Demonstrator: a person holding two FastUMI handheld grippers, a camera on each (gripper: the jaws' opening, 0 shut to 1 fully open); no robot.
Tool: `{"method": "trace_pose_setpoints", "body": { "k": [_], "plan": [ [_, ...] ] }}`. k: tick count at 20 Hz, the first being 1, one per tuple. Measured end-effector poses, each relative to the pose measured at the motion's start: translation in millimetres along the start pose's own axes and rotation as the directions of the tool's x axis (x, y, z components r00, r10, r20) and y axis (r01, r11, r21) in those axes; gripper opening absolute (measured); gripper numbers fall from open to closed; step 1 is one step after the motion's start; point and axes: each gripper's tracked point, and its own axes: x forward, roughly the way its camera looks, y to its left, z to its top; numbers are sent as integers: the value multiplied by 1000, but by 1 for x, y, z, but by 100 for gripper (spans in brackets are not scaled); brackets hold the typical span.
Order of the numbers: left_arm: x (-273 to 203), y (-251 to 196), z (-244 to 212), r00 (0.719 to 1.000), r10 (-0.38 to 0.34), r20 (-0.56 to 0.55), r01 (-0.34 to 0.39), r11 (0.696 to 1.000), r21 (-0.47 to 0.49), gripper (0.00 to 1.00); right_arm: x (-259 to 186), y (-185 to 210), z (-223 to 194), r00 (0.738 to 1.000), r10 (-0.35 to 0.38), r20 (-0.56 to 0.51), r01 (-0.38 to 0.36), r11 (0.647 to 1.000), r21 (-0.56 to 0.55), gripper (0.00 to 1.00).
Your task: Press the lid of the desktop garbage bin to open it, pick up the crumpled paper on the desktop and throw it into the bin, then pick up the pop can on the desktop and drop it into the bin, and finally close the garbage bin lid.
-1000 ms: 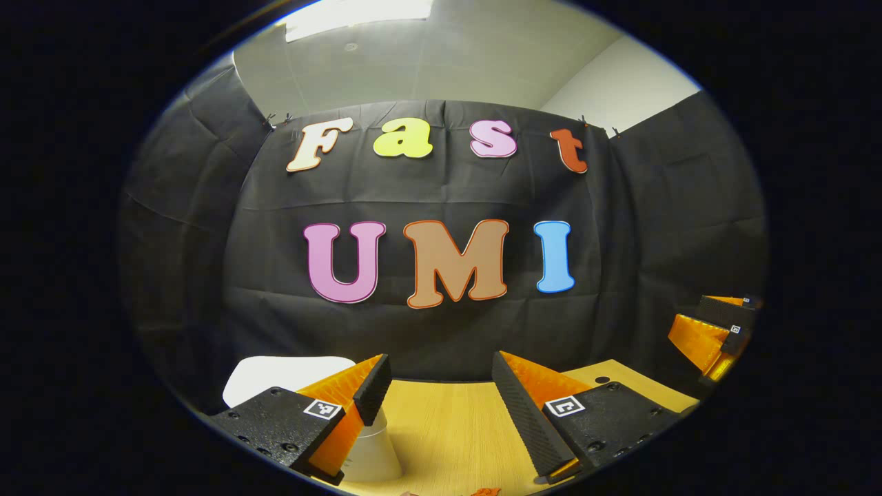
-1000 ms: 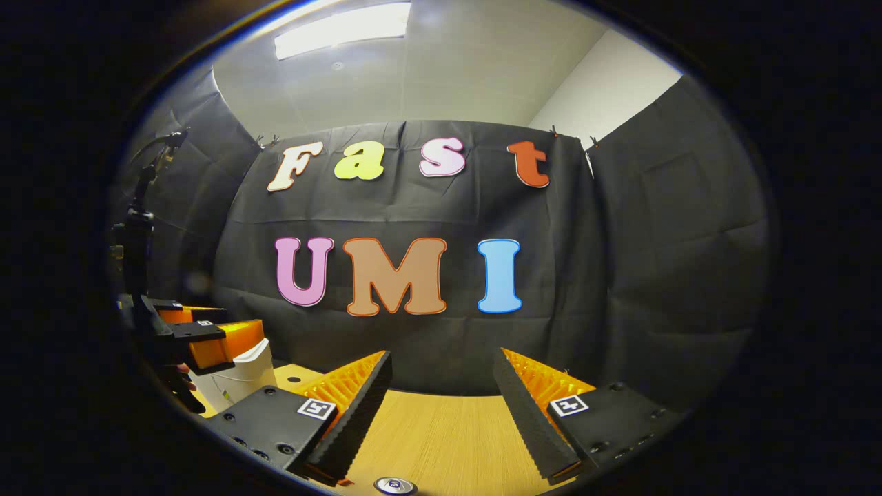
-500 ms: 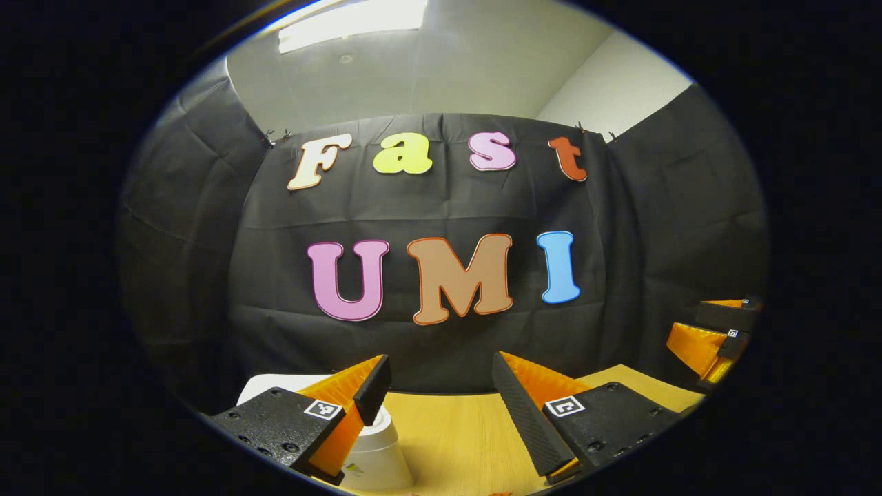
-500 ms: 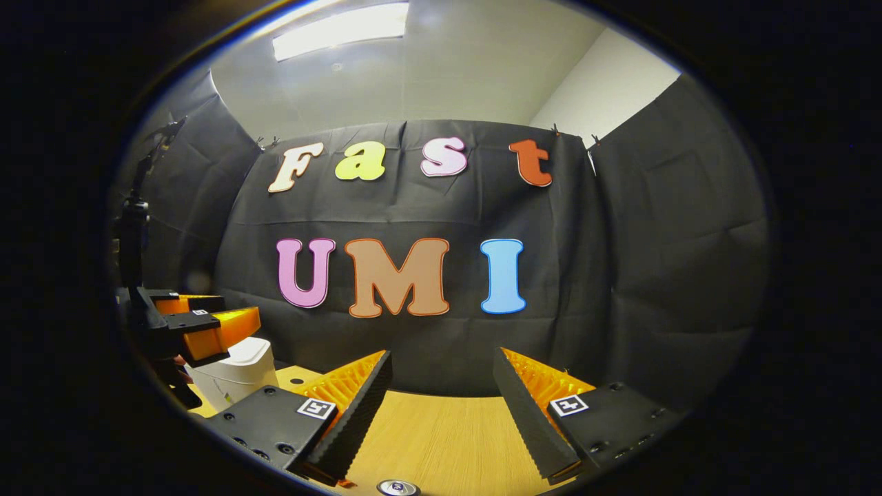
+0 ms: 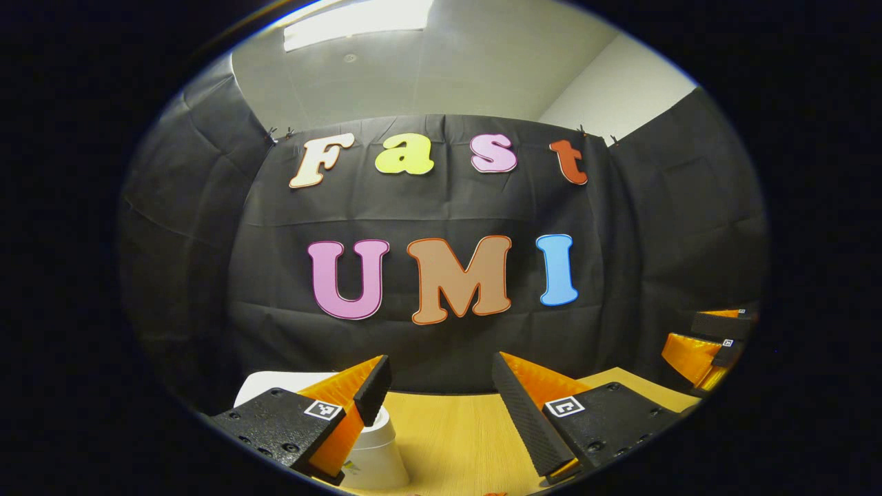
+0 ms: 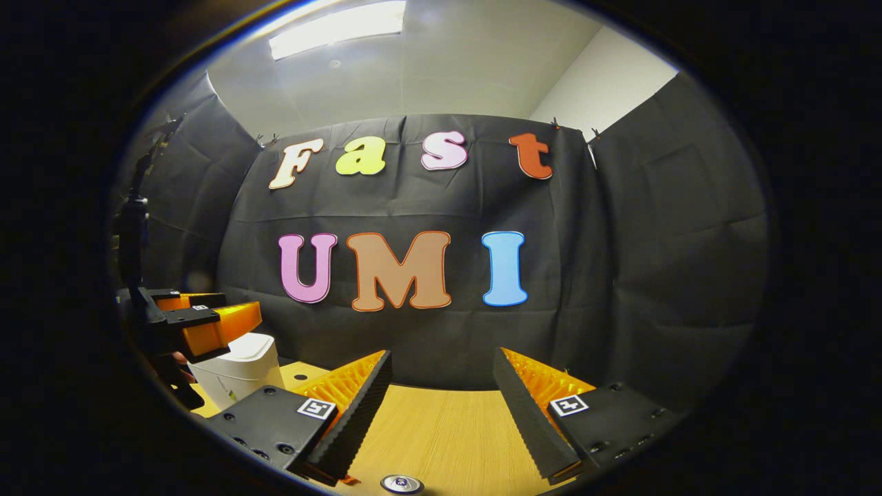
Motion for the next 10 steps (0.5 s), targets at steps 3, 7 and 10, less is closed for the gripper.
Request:
{"method": "trace_pose_setpoints", "body": {
  "k": [3,7,10],
  "plan": [
    [-1,-3,5,1000,-10,12,10,1000,4,94,-3,-1,0,1000,-1,-1,1,1000,4,95],
    [-2,-6,3,1000,-17,5,17,1000,-4,94,-5,-5,-1,1000,-5,-3,5,1000,5,97],
    [-3,-1,3,1000,-2,5,2,1000,-3,76,-6,-8,-2,1000,-8,-6,8,1000,8,98]
  ]
}}
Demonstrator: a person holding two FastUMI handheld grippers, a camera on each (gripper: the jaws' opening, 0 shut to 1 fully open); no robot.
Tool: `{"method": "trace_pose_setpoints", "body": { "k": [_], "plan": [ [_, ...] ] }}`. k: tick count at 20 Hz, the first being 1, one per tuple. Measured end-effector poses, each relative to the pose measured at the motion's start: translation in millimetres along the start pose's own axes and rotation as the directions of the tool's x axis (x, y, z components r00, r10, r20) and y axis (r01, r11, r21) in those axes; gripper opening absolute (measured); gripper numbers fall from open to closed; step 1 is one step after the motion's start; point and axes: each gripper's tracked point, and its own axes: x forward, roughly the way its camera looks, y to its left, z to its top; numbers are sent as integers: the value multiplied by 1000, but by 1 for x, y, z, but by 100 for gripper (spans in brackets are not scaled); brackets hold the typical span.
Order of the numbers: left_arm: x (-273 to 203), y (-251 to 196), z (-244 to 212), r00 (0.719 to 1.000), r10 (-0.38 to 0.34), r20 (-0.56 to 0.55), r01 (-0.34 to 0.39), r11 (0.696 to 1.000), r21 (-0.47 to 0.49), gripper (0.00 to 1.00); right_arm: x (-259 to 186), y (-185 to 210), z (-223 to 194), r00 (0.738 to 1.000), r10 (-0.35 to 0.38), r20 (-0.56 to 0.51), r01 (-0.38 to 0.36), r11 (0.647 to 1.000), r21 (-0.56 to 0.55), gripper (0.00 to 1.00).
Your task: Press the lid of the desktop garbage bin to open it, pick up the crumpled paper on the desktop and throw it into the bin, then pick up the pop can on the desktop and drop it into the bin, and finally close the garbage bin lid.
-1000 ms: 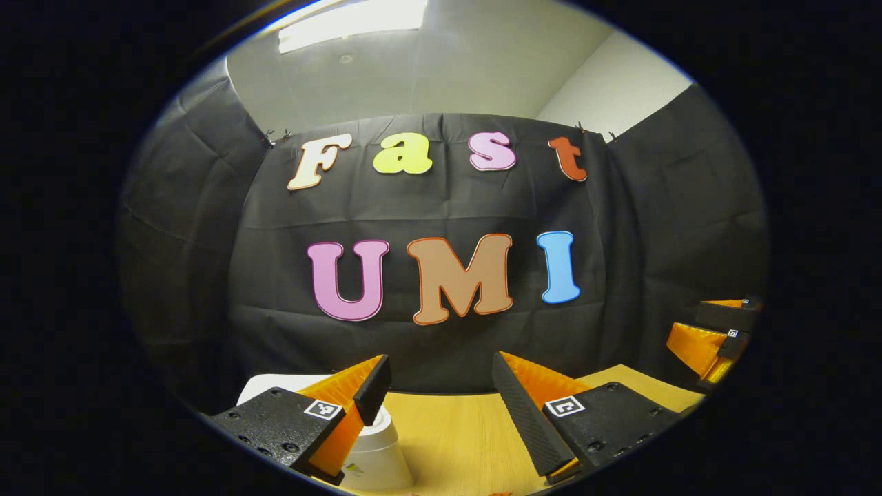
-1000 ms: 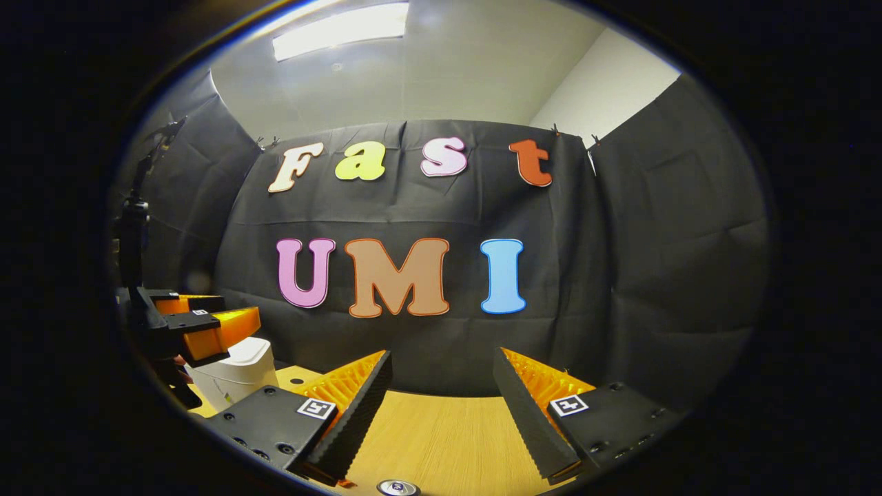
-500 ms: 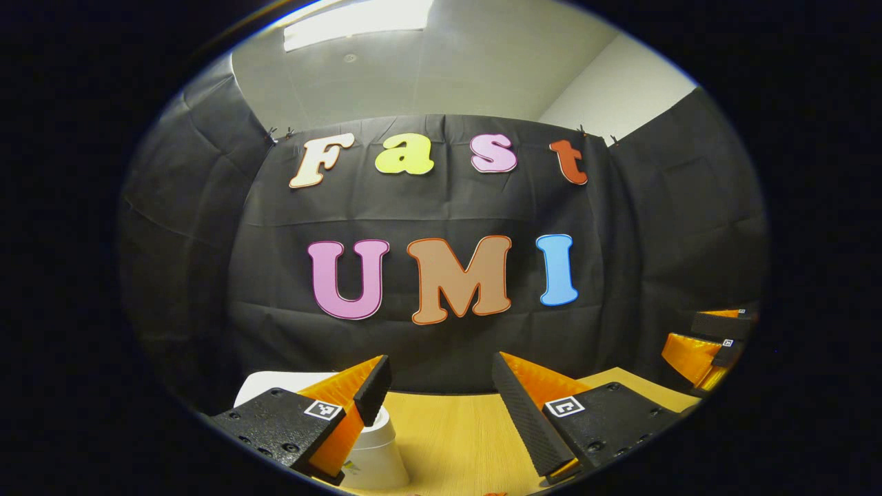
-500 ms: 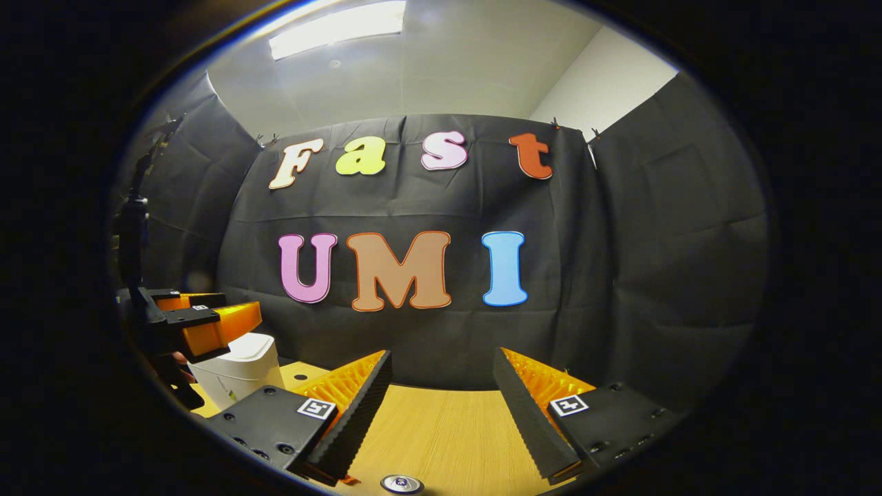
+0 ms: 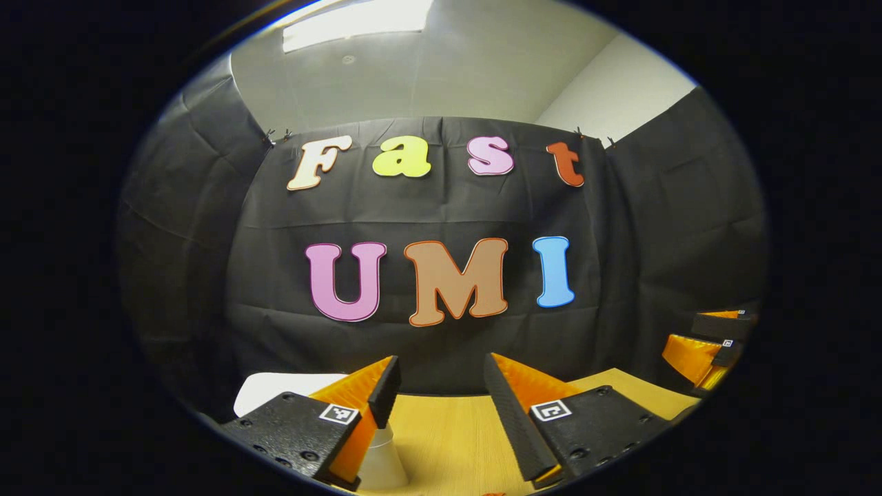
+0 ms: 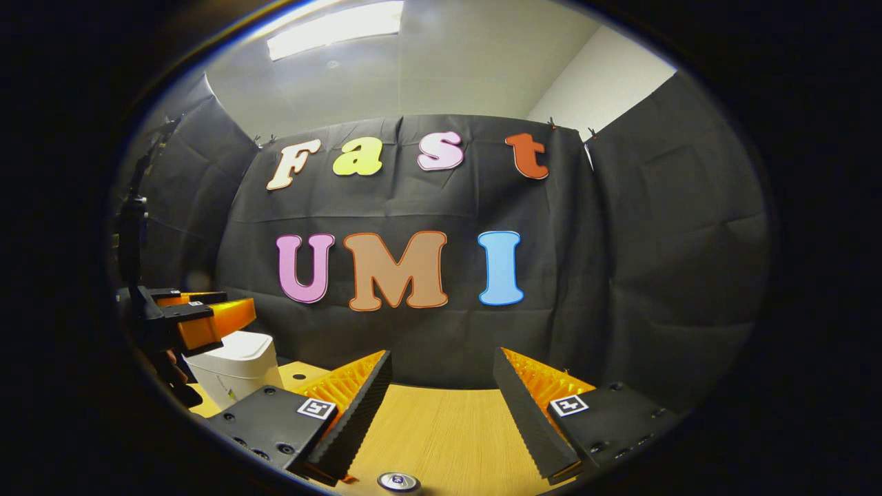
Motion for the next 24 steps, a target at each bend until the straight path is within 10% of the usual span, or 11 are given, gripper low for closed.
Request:
{"method": "trace_pose_setpoints", "body": {
  "k": [2,6,24],
  "plan": [
    [-1,7,2,1000,27,10,-27,1000,13,68,0,-1,-1,1000,0,-2,0,1000,3,97],
    [-2,28,9,994,100,35,-101,995,26,9,-2,0,-2,1000,6,-6,-6,1000,6,96],
    [-6,128,-88,919,273,-285,-274,961,35,0,4,25,-12,997,68,-38,-69,998,-10,97]
  ]
}}
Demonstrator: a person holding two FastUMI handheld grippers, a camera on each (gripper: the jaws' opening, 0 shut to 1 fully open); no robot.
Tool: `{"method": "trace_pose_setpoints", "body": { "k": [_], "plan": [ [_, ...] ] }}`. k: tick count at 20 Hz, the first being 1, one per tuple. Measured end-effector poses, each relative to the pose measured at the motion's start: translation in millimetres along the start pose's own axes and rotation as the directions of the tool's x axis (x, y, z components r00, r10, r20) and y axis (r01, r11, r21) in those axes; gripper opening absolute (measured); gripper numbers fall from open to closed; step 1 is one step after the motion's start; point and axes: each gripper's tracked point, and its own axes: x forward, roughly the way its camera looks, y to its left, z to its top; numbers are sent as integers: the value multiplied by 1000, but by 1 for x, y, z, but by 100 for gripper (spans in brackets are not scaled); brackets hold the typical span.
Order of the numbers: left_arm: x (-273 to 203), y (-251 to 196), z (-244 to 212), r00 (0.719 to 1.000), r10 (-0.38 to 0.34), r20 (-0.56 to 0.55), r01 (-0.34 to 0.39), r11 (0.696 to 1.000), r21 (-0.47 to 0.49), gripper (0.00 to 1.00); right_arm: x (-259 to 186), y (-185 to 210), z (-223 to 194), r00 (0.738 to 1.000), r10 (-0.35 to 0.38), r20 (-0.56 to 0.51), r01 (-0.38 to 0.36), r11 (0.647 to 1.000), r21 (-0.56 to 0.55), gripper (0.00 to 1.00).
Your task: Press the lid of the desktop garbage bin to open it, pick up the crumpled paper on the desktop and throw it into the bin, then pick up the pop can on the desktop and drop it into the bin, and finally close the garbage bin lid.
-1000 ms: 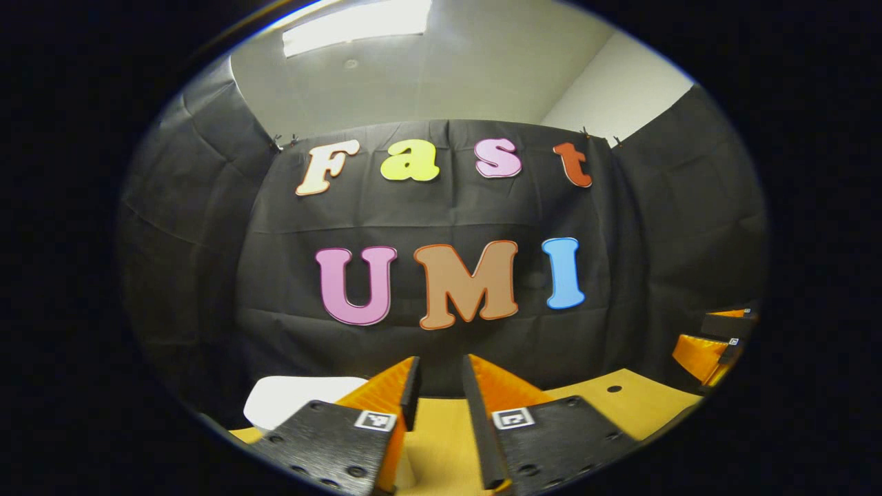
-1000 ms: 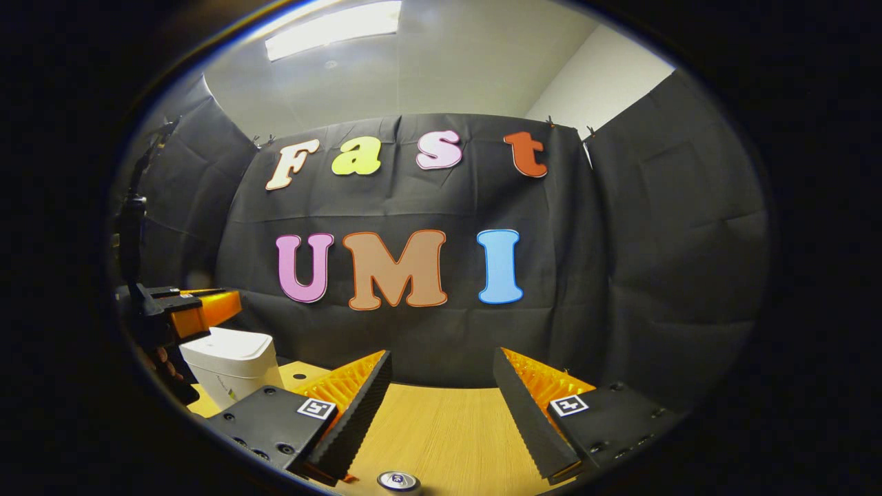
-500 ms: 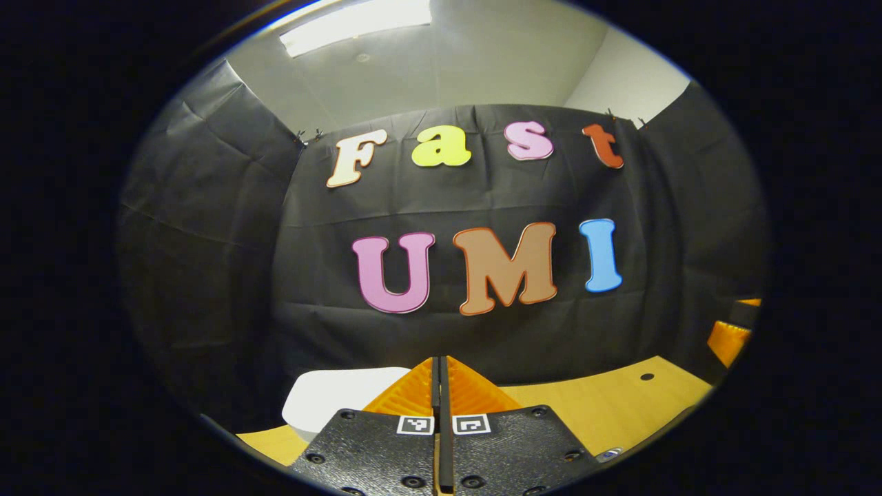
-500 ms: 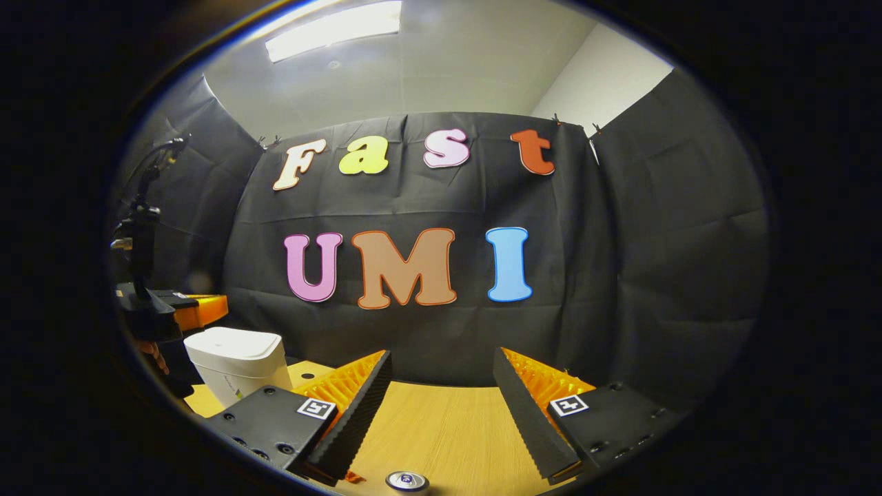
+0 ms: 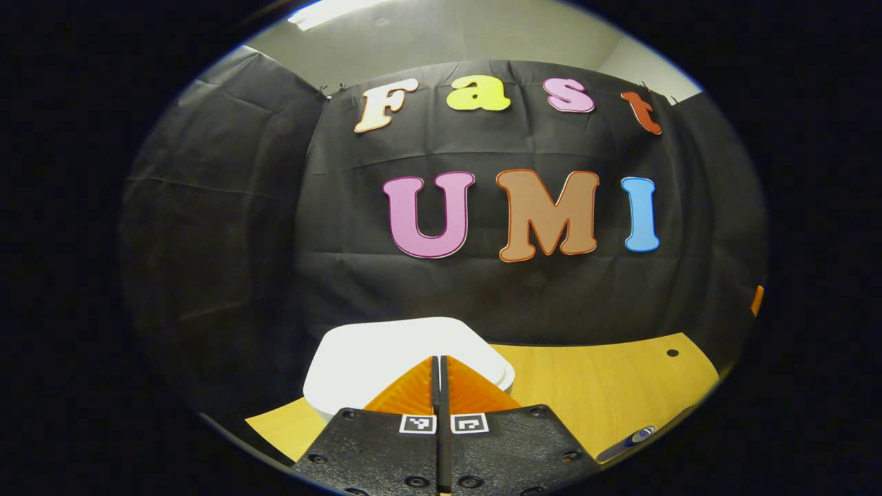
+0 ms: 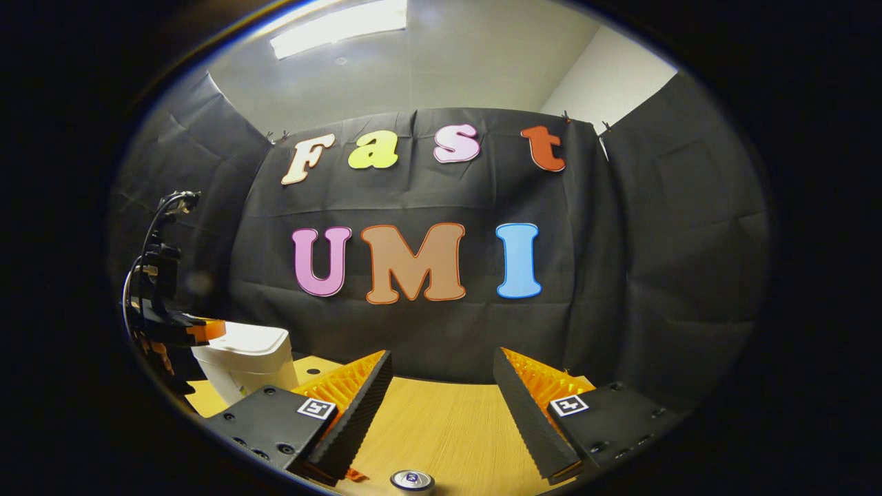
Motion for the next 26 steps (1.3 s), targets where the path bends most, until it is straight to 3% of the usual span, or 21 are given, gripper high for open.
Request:
{"method": "trace_pose_setpoints", "body": {
  "k": [3,6,7,10,11,14,18,22,26],
  "plan": [
    [8,16,-7,999,45,-9,-45,999,17,0,2,5,1,1000,15,-3,-15,1000,-10,97],
    [14,35,-37,989,112,-98,-113,994,-8,0,1,10,6,999,31,16,-31,999,-9,96],
    [13,33,-29,993,114,-38,-114,993,1,0,1,13,7,999,44,20,-44,999,-9,96],
    [13,33,-32,991,135,20,-137,978,155,0,2,16,5,998,62,16,-62,998,-4,95],
    [14,35,-32,990,142,11,-142,975,168,0,3,15,2,998,60,10,-60,998,-2,95],
    [16,34,-30,994,106,-29,-107,992,-67,0,5,20,-8,997,72,-22,-72,997,-5,96],
    [13,34,-21,996,85,20,-85,996,7,0,8,22,-9,996,80,-37,-79,997,19,97],
    [11,36,-12,996,80,35,-77,994,-79,0,8,15,-8,997,67,-32,-65,997,35,96],
    [-4,13,38,985,-20,173,37,995,-95,4,8,7,-12,998,50,-47,-48,998,39,97]
  ]
}}
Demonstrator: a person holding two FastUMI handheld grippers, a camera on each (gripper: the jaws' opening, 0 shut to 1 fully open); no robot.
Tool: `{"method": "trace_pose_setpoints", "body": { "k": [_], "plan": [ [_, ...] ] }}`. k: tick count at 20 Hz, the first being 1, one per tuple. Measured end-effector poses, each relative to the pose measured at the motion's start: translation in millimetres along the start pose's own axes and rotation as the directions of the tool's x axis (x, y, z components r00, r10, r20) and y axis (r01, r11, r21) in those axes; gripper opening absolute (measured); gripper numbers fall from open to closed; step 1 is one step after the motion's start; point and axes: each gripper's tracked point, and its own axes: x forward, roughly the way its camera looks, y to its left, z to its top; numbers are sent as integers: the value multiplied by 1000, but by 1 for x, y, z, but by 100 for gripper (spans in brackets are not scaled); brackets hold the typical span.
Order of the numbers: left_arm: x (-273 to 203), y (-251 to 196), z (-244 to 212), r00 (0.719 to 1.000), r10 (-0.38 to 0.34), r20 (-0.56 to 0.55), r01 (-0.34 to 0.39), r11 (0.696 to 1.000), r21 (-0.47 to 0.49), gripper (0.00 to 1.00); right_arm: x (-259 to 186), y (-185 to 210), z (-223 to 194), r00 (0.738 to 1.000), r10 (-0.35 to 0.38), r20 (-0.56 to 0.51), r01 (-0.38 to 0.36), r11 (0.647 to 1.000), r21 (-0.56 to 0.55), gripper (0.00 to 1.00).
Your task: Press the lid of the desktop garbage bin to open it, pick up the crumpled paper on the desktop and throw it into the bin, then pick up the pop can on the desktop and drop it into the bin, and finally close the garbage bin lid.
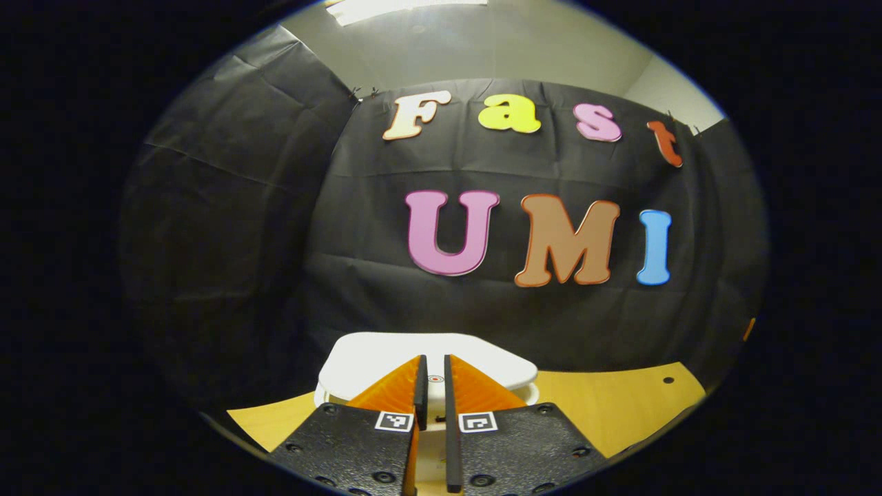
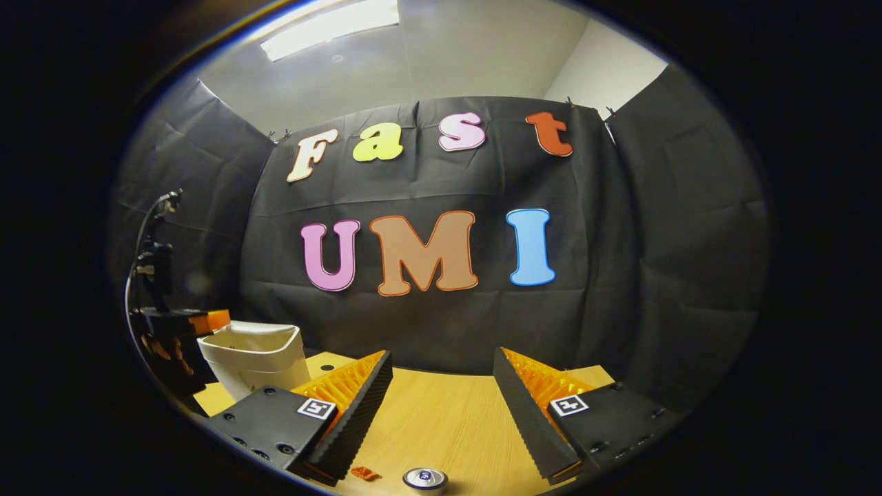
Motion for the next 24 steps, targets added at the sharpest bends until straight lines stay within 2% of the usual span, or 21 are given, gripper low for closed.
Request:
{"method": "trace_pose_setpoints", "body": {
  "k": [4,6,8,9,10,12,14,16,20,22,24],
  "plan": [
    [-12,-34,26,990,-127,54,128,992,-4,63,3,1,-5,1000,6,-16,-6,1000,12,97],
    [-20,-54,31,980,-189,68,192,981,-39,65,8,5,-16,999,22,-44,-22,1000,11,96],
    [-30,-78,28,960,-270,74,274,960,-53,72,13,11,-43,990,47,-132,-43,999,27,95],
    [-35,-86,24,953,-296,65,300,952,-54,83,16,15,-60,979,66,-191,-59,997,44,96],
    [-39,-90,19,948,-312,57,316,947,-64,84,17,19,-81,964,81,-251,-68,996,61,97],
    [-44,-99,13,941,-336,40,338,936,-102,86,18,25,-124,919,110,-379,-77,992,101,97],
    [-52,-109,5,924,-381,7,379,917,-125,86,13,25,-169,855,109,-507,-59,992,114,97],
    [-55,-99,0,936,-353,-14,349,930,-114,86,9,19,-205,812,82,-577,-43,996,80,98],
    [-62,-90,-9,938,-342,-51,337,938,-83,86,5,16,-251,756,56,-652,-58,998,19,98],
    [-68,-92,-22,925,-366,-104,361,930,-64,86,3,17,-267,738,48,-673,-66,998,-2,98],
    [-71,-84,-26,929,-347,-128,346,938,-35,87,4,16,-281,718,42,-694,-77,997,-19,98]
  ]
}}
